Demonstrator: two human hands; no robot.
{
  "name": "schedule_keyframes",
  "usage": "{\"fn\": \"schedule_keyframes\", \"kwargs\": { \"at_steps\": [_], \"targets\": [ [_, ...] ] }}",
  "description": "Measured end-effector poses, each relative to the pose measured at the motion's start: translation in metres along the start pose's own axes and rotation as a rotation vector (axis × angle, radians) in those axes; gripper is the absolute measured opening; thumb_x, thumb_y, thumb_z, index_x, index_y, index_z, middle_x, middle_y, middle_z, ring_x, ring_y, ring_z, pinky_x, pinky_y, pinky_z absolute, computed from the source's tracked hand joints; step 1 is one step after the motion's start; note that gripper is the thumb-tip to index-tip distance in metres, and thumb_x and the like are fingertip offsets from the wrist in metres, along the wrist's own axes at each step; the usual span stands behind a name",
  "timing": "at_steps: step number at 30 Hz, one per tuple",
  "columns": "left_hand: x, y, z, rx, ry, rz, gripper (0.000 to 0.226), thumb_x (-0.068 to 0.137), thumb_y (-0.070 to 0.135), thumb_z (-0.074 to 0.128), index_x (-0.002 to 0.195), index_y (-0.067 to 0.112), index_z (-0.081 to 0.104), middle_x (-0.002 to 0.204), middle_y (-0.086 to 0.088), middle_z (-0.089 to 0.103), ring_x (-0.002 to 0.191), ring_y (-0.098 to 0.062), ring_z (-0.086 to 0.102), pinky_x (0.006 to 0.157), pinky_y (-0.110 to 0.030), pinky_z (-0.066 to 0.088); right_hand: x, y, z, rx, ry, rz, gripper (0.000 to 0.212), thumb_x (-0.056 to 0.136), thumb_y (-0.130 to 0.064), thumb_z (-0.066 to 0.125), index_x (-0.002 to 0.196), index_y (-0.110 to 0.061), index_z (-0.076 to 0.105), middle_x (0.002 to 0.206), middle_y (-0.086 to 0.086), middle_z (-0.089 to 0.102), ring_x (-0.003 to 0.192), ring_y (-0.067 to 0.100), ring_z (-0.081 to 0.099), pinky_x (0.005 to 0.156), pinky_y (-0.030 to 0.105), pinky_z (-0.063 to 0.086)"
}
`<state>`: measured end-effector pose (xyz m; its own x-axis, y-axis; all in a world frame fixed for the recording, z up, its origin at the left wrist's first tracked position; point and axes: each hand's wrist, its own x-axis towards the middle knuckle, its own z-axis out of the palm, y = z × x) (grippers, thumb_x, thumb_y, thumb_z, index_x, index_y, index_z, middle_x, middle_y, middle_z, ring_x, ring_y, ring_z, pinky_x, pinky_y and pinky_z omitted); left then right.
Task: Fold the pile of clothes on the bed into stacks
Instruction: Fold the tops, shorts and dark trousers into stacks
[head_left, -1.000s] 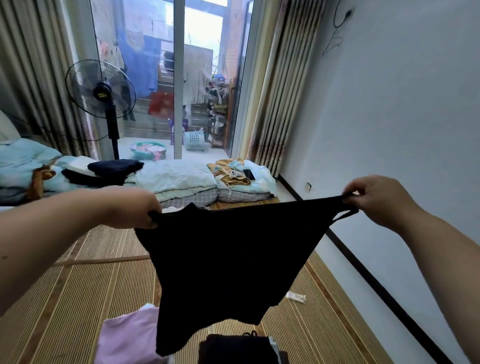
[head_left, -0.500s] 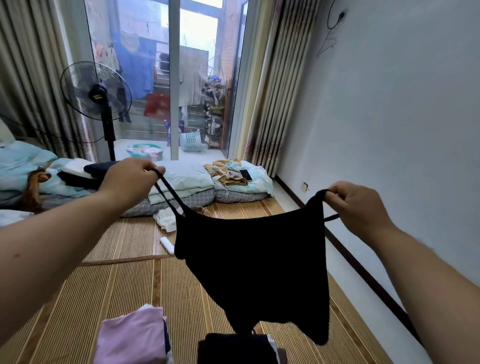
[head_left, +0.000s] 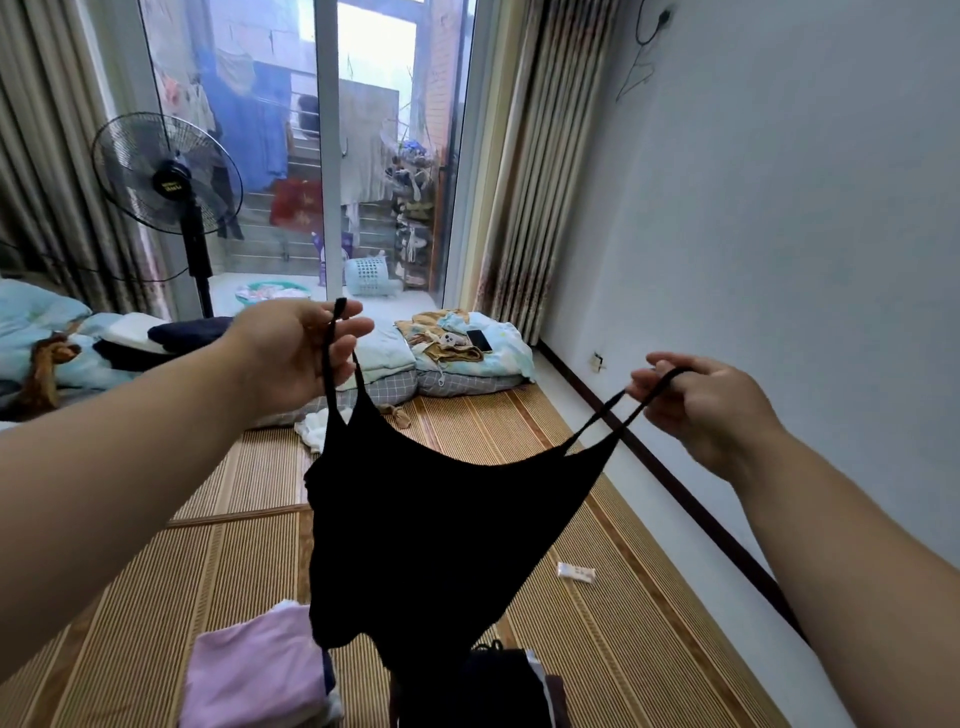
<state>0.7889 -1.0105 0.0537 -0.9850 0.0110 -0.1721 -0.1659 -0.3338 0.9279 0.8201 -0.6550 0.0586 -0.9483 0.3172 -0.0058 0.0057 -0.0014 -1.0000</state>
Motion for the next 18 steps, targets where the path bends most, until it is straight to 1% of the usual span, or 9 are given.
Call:
{"fn": "schedule_keyframes", "kwargs": {
  "at_steps": [2,4,5,7,9,12,14,15,18],
  "targets": [
    [-0.001,0.001,0.004,0.065,-0.016,0.013,0.030,0.098,0.015,0.033,0.097,0.015,0.063,0.066,0.003,0.070,0.041,-0.005,0.052,0.062,-0.028,0.044,-0.003,-0.005,0.000,0.241,-0.009,0.041,0.029,0.094,0.007,0.037,0.092,-0.009,0.061,0.081,0.007,0.068,0.060,0.012,0.070,0.056,0.025,0.054],
    [0.001,-0.001,0.012,0.165,-0.041,0.031,0.026,0.099,0.015,0.037,0.096,0.016,0.063,0.064,0.003,0.069,0.043,-0.006,0.053,0.062,-0.028,0.044,-0.004,-0.009,-0.005,0.341,0.001,0.060,0.032,0.089,0.007,0.033,0.090,-0.008,0.062,0.080,0.007,0.067,0.054,0.011,0.067,0.050,0.021,0.053],
    [0.002,-0.004,0.018,0.209,-0.063,0.041,0.024,0.099,0.013,0.039,0.096,0.015,0.063,0.064,0.003,0.068,0.045,-0.007,0.055,0.061,-0.028,0.044,-0.004,-0.010,-0.009,0.306,0.014,0.053,0.031,0.089,0.006,0.036,0.090,-0.009,0.063,0.081,0.007,0.067,0.052,0.010,0.064,0.048,0.020,0.052],
    [0.008,-0.010,0.035,0.265,-0.118,0.048,0.022,0.098,0.007,0.042,0.096,0.013,0.063,0.065,0.001,0.067,0.049,-0.009,0.058,0.059,-0.027,0.045,-0.003,-0.008,-0.021,0.135,0.070,0.006,0.028,0.091,0.004,0.043,0.091,-0.013,0.065,0.087,0.005,0.068,0.053,0.009,0.062,0.048,0.020,0.049],
    [0.016,-0.020,0.060,0.292,-0.160,0.044,0.022,0.097,0.004,0.044,0.094,0.012,0.064,0.065,0.000,0.066,0.052,-0.010,0.060,0.058,-0.026,0.047,0.002,-0.004,-0.041,-0.027,0.146,-0.043,0.026,0.093,0.002,0.047,0.090,-0.018,0.065,0.093,0.002,0.068,0.060,0.010,0.062,0.055,0.023,0.049],
    [0.032,-0.040,0.108,0.312,-0.219,0.047,0.021,0.097,0.002,0.047,0.091,0.012,0.065,0.069,-0.001,0.067,0.059,-0.011,0.064,0.057,-0.024,0.053,0.012,-0.001,-0.080,-0.109,0.256,-0.076,0.028,0.093,0.000,0.048,0.087,-0.022,0.063,0.095,-0.001,0.066,0.066,0.010,0.063,0.067,0.027,0.049],
    [0.047,-0.059,0.146,0.316,-0.267,0.033,0.021,0.096,0.001,0.049,0.090,0.014,0.064,0.076,-0.002,0.066,0.066,-0.014,0.064,0.061,-0.024,0.054,0.020,0.001,-0.112,-0.141,0.305,-0.084,0.026,0.093,-0.003,0.050,0.085,-0.024,0.063,0.093,-0.003,0.064,0.068,0.010,0.062,0.073,0.030,0.047],
    [0.054,-0.069,0.165,0.311,-0.294,0.019,0.021,0.096,0.001,0.048,0.090,0.015,0.063,0.078,-0.002,0.065,0.068,-0.014,0.063,0.062,-0.025,0.053,0.023,0.003,-0.127,-0.157,0.320,-0.083,0.025,0.093,-0.004,0.051,0.084,-0.024,0.063,0.092,-0.004,0.063,0.070,0.010,0.060,0.073,0.030,0.046],
    [0.074,-0.105,0.222,0.308,-0.353,-0.024,0.023,0.097,0.002,0.046,0.090,0.018,0.060,0.077,0.001,0.062,0.069,-0.013,0.061,0.072,-0.028,0.049,0.035,0.013,-0.175,-0.260,0.374,-0.060,0.023,0.092,-0.007,0.054,0.082,-0.025,0.064,0.090,-0.004,0.061,0.080,0.012,0.054,0.068,0.028,0.042]
  ]
}}
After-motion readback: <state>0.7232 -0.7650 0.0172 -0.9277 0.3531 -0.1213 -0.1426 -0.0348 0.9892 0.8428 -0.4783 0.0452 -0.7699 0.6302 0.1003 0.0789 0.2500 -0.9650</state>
